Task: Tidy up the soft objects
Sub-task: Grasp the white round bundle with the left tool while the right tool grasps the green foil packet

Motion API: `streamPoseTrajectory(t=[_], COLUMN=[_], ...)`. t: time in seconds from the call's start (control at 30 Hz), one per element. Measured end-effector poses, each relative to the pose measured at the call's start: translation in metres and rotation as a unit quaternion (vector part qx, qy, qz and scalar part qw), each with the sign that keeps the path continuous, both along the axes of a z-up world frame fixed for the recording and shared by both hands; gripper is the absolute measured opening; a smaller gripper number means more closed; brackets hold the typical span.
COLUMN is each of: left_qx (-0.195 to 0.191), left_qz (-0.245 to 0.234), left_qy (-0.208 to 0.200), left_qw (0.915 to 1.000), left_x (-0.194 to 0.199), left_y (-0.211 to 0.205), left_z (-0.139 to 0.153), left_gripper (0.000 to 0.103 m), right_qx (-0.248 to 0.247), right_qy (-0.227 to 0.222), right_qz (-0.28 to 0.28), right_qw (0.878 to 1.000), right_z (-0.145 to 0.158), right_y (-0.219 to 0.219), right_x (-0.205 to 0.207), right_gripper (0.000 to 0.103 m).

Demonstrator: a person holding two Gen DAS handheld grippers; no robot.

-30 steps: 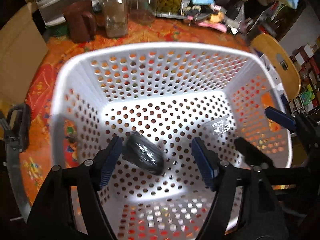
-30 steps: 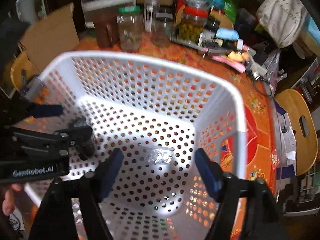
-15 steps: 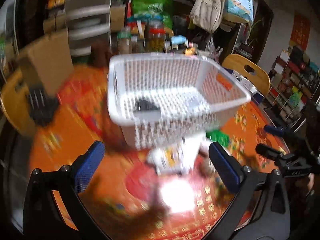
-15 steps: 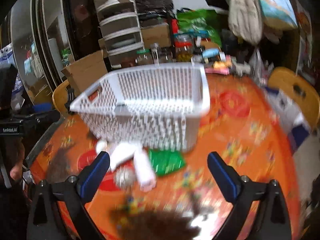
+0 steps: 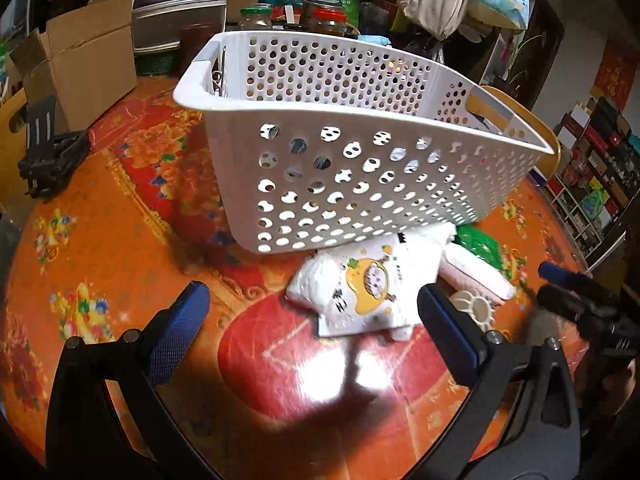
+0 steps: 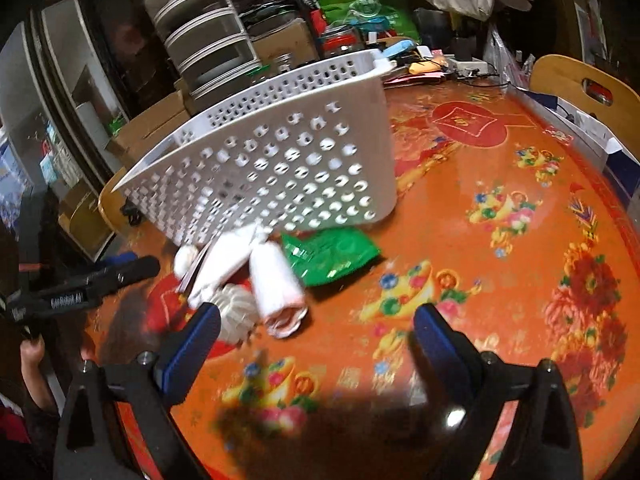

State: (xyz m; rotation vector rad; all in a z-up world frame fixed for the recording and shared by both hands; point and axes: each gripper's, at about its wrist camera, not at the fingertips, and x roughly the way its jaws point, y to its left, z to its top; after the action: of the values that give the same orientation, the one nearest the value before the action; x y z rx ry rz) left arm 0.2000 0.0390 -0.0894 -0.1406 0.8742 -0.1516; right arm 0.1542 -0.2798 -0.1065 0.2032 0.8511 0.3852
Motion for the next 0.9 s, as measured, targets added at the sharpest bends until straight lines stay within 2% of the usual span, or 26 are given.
streamPoseTrajectory(t=[0.1, 0.27, 0.47, 0.77, 0.9], left_qx=[-0.012, -0.018, -0.026, -0.029, -0.025], left_qz=[-0.004, -0.008, -0.005, -0.005, -0.006], left_qy=[0.004, 0.008, 0.013, 0.02, 0.024], left_qw=[0.9999, 0.9998, 0.9996, 0.9994, 0.9994], left_x=[0.011, 0.02, 0.028, 0.032, 0.034], left_y=[0.0, 0.0, 0.003, 0.003, -0.001], left_z=[-0.006, -0.014, -0.023, -0.029, -0.031], left_gripper=[0.101, 0.1, 0.097, 0.089, 0.085], right_qx=[0.003, -0.013, -0.038, -0.101, -0.11], right_qy=[0.021, 0.047, 0.041, 0.016, 0.009], right_qz=[-0.009, 0.005, 0.013, 0.021, 0.024], right_qw=[1.0, 0.999, 0.998, 0.995, 0.994], right_z=[-0.005, -0.014, -0.016, -0.018, -0.02], right_y=[-0.004, 0.006, 0.021, 0.042, 0.046], right_x=[0.022, 0.049, 0.062, 0.059, 0.057], right_gripper=[0.085, 0.077, 0.069, 0.066, 0.064])
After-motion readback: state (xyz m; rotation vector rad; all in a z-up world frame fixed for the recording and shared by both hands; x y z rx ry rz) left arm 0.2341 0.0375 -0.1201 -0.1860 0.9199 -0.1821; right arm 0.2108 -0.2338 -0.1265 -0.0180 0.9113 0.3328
